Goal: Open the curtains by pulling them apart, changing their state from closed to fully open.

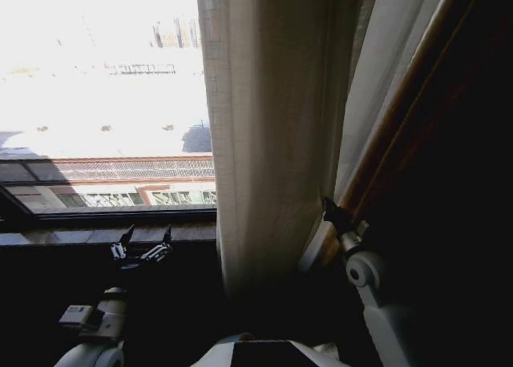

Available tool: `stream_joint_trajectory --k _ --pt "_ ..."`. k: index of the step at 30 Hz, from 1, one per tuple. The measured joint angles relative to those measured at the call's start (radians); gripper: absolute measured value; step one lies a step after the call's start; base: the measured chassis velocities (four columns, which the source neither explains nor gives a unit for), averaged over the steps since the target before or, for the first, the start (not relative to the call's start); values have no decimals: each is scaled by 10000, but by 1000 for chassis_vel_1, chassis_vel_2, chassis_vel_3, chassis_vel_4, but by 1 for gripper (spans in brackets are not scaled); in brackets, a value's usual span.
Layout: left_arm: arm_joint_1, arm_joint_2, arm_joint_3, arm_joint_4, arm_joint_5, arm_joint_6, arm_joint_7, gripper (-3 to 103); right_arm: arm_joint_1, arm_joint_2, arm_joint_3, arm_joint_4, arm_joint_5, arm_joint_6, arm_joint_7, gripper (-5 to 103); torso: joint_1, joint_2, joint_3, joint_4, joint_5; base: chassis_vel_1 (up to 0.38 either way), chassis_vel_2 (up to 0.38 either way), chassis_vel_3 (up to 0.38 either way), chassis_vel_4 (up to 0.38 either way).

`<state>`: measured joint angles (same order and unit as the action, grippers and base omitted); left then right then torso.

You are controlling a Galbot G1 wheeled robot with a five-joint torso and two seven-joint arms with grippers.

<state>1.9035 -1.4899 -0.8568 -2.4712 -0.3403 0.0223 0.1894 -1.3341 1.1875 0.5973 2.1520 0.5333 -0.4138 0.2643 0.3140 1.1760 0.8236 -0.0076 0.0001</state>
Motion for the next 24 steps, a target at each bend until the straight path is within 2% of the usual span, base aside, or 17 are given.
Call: stream_joint_trajectory --k 8,16,17,19,20,22,23,24 --pt "-27 4 7 27 0 5 4 100 6 30 -99 -189 -379 375 10 0 -1 0 0 0 6 -284 -279 299 281" --pt "-49 -1 17 103 0 5 10 100 6 35 -107 -262 -471 366 40 0 0 0 0 -3 -3 -23 -46 52 34" --pt "-51 1 15 112 0 6 5 100 1 39 -112 -271 -529 344 40 4 0 0 0 -2 -10 0 0 0 0" --pt "-52 1 12 118 1 6 2 100 -2 47 -117 -272 -573 337 40 4 1 0 0 2 -11 65 61 -27 -46" --pt "-52 1 11 128 1 5 2 100 -9 60 -125 -279 -597 333 40 15 0 0 0 2 -6 55 87 -32 -46" --pt "-51 0 15 138 1 5 2 100 -19 77 -130 -292 -608 330 46 15 1 0 0 2 0 28 14 -16 -3" --pt "-52 0 17 143 1 5 2 100 -31 78 -130 -292 -610 328 51 25 1 0 0 -1 -1 0 0 0 0" --pt "-52 0 17 143 1 5 2 100 -31 78 -130 -292 -610 328 51 25 1 0 0 -1 -1 0 0 0 0"
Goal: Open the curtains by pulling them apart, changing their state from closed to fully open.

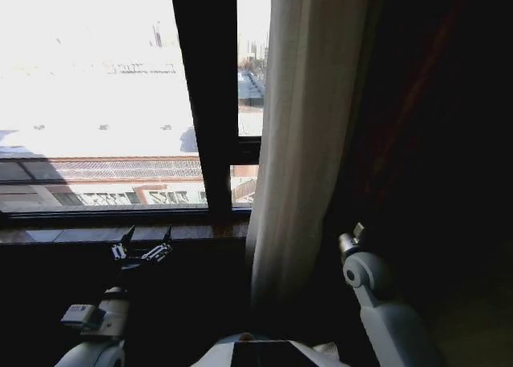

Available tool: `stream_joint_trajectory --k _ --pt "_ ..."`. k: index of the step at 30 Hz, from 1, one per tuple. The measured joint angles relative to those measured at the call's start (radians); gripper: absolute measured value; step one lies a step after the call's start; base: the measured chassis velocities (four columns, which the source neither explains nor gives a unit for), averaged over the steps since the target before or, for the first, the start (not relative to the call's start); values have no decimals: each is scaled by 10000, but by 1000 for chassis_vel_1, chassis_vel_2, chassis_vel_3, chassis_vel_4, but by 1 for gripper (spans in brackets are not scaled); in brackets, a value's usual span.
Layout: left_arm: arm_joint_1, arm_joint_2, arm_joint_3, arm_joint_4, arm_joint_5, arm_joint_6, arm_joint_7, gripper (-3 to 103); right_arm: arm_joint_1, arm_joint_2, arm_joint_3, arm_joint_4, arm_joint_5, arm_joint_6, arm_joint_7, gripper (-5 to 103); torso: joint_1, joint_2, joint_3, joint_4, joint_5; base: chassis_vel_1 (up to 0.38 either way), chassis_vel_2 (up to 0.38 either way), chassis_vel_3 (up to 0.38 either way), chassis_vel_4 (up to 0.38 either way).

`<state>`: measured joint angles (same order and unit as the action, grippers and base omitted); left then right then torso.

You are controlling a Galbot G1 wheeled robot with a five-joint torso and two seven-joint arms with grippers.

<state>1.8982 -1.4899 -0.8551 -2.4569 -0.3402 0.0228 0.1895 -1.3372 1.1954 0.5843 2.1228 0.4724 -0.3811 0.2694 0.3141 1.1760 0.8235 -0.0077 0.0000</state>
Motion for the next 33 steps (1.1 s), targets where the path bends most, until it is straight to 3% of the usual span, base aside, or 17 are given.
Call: stream_joint_trajectory --k 1,2,5,7,10,11,12,14,16,17,20,21,23,33 --pt "-5 0 1 7 0 0 1 100 -15 0 0 2 0 -5 4 25 -1 0 0 1 3 0 0 0 0" --pt "-12 -4 9 10 0 0 3 100 -66 -12 3 38 0 -17 9 37 -1 0 1 0 10 0 0 0 0" --pt "-17 -10 18 13 1 0 4 100 -161 -48 13 145 1 -42 10 37 -1 -1 1 0 9 0 0 0 0" --pt "-30 -13 20 20 1 0 4 100 -429 -128 34 458 25 -86 12 58 -1 0 0 0 4 0 0 0 0" --pt "-39 -13 13 36 1 0 2 100 -713 -169 32 792 37 -137 11 58 -1 0 0 -1 -3 0 0 0 0" --pt "-43 -14 11 41 1 0 -1 100 -844 -170 27 958 38 -165 19 69 -1 0 0 3 -1 0 0 0 0" --pt "-43 -14 11 41 1 0 -1 100 -844 -170 27 958 38 -165 19 69 -1 0 0 3 -1 0 0 0 0" --pt "-58 -25 15 54 0 0 0 100 -1232 -117 -34 1543 39 -352 187 80 -2 0 0 1 1 0 0 0 0" --pt "-61 -26 15 57 0 0 0 100 -1329 -100 -49 1680 40 -426 249 80 -2 0 0 1 3 0 0 0 0" --pt "-71 -29 16 64 -2 0 0 100 -1598 -52 -110 2057 44 -561 416 90 -2 0 0 0 5 0 0 0 0" --pt "-78 -33 4 71 -8 0 1 100 -1913 -3 -135 2391 39 -630 504 90 -2 0 0 0 3 0 0 0 0" --pt "-78 -33 -18 74 -22 1 0 100 -2180 14 -136 2625 37 -675 532 99 -2 0 0 0 3 0 0 0 0" --pt "-79 -4 -71 92 -74 2 -11 100 -2609 40 -112 3046 33 -710 612 100 -2 0 0 -1 0 0 0 0 0" --pt "-209 0 -89 166 -125 38 -36 100 -2735 131 -123 3496 -331 -538 747 100 -2 1 0 1 2 0 0 0 0"
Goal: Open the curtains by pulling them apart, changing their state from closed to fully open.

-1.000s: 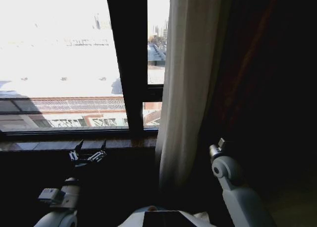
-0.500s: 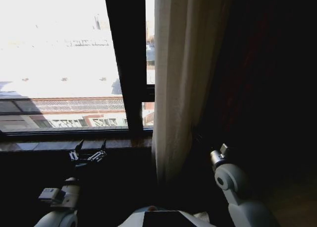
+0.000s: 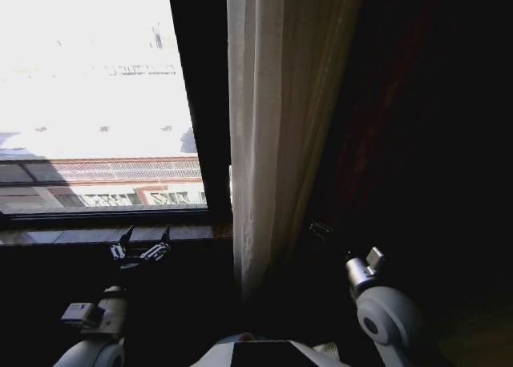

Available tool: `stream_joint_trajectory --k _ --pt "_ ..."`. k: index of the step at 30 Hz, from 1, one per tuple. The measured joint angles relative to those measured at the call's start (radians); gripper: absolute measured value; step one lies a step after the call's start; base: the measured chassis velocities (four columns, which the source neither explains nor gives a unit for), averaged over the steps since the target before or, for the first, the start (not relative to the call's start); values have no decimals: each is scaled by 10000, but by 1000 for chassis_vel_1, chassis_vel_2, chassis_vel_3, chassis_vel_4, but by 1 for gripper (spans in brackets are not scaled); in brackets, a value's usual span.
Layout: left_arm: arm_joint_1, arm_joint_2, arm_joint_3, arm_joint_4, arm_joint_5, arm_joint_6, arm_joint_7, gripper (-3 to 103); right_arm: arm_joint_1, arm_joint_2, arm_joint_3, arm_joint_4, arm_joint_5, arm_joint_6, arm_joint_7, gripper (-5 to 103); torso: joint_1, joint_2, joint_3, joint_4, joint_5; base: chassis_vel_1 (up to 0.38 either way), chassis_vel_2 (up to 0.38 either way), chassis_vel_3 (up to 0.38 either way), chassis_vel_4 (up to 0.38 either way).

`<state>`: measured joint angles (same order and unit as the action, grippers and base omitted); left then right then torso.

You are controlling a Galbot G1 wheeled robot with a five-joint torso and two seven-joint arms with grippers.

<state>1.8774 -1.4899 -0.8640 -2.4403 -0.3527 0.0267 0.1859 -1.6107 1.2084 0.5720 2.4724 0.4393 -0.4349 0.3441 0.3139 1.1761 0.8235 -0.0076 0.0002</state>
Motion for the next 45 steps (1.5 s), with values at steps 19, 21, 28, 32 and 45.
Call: stream_joint_trajectory --k 19,21,28,32,45 --pt "7 17 -6 -65 20 23 3 100 232 20 -112 -484 -604 219 -252 100 0 0 1 0 -1 80 78 -80 -80" --pt "12 15 1 -80 29 28 4 100 261 20 -107 -514 -603 222 -256 100 0 0 1 0 -3 247 262 -251 -263" --pt "2 29 1 -89 42 32 10 100 296 16 -97 -573 -649 224 -260 100 0 0 0 0 -3 293 308 -297 -295" --pt "0 33 -2 -91 44 32 12 100 337 3 -97 -620 -721 224 -268 100 0 0 0 0 3 341 340 -328 -349" --pt "-75 92 34 -9 170 35 29 100 1421 -593 -31 -1708 -806 316 -390 100 2 1 0 1 -2 173 174 -185 -191"
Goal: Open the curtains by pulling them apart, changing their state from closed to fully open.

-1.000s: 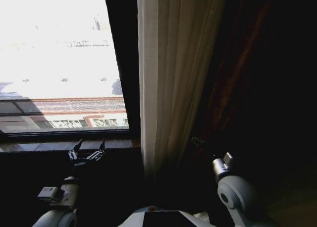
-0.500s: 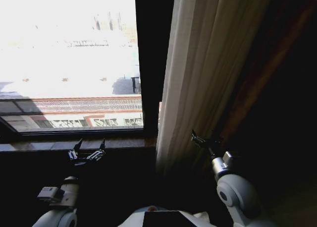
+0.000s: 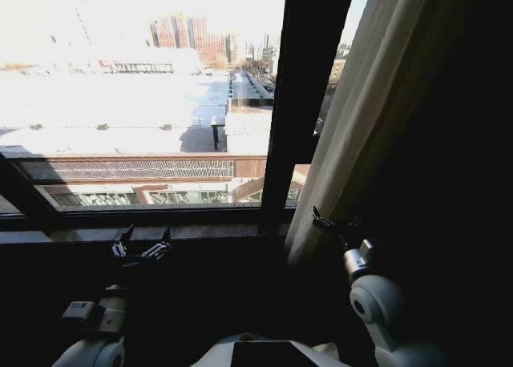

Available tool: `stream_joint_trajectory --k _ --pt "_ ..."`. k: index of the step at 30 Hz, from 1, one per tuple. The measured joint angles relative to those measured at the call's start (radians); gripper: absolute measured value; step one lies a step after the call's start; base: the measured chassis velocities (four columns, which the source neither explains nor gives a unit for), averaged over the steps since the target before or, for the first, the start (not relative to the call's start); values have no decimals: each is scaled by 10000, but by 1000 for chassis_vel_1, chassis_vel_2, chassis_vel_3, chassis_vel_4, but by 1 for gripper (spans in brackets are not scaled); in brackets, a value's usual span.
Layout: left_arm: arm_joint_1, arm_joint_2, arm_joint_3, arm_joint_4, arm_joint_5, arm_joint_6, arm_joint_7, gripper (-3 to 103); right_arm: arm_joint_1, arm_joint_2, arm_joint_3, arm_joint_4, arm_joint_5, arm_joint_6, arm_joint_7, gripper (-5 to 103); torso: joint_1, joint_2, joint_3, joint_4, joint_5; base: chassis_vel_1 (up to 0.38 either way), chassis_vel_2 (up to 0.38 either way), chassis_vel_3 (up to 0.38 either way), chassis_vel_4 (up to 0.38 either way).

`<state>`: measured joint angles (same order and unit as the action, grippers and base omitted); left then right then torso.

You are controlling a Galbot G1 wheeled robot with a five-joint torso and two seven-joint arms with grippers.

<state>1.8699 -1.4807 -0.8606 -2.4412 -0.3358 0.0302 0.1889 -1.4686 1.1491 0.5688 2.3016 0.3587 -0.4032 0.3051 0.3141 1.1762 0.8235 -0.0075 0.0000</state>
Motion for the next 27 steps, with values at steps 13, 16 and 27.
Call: stream_joint_trajectory --k 13,16,27 --pt "151 -61 -102 -76 -109 -246 28 100 2012 -219 -299 -1947 606 37 -58 100 0 -2 2 0 -4 -21 -22 24 20" --pt "156 -76 -115 -99 -111 -250 27 100 2224 -218 -348 -2207 663 37 -68 100 -1 -2 1 -1 -2 0 0 0 0" --pt "78 -194 -68 -124 -1 -147 44 100 3346 -36 -550 -3225 984 153 -61 86 -1 -2 2 -1 2 0 0 0 0"
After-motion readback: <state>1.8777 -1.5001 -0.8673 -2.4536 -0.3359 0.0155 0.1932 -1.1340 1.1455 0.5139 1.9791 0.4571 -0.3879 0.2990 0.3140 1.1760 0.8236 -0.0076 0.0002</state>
